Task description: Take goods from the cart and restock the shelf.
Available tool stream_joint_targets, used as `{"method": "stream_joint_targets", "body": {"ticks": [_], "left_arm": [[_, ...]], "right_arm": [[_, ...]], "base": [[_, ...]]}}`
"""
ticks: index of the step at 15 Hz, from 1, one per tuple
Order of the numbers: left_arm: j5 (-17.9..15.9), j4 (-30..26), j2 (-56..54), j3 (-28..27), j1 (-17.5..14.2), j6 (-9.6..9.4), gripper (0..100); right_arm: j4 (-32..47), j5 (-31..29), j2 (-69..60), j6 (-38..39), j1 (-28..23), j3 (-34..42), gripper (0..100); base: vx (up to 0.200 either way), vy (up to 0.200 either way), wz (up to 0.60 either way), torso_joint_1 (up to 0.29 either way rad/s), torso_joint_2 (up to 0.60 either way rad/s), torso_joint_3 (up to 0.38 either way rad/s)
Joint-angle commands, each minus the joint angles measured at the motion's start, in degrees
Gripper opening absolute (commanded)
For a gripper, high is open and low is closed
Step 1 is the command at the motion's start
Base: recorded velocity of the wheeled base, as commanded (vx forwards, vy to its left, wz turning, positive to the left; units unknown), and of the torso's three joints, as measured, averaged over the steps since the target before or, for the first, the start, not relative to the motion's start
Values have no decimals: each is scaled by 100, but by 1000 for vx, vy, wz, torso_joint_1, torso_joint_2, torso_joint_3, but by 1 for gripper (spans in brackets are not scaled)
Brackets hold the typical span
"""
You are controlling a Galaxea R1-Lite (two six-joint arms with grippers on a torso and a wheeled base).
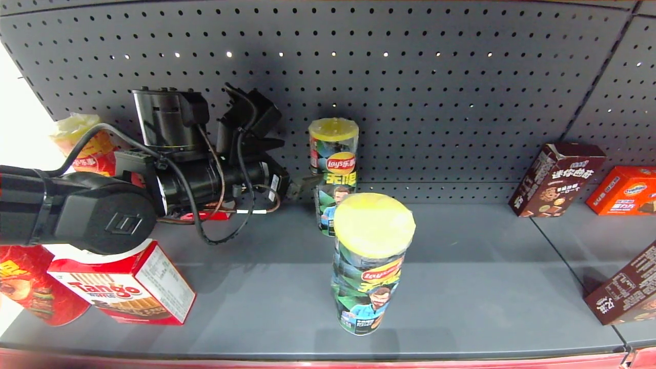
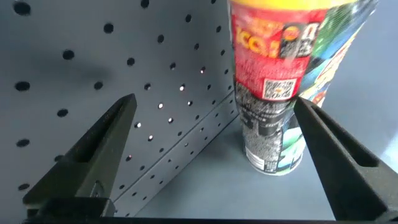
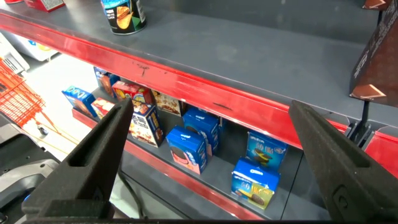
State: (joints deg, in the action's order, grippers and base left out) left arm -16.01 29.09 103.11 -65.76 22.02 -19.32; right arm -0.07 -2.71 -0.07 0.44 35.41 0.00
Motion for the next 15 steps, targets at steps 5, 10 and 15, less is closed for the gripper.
{"method": "stream_joint_targets", "body": {"ticks": [5,10,15], "left_arm": [[388,-342,-274,45,-127,-239,100],[959,-527,-221,1,-57,-458,100],[968,-527,131,-104,127,-450,100]], "right_arm": [[-1,-2,7,0,1,0,100],[-1,-2,7,0,1,0,100],[-1,-2,7,0,1,0,100]], "base": [[0,0,0,0,0,0],[0,0,0,0,0,0],[0,0,0,0,0,0]]}}
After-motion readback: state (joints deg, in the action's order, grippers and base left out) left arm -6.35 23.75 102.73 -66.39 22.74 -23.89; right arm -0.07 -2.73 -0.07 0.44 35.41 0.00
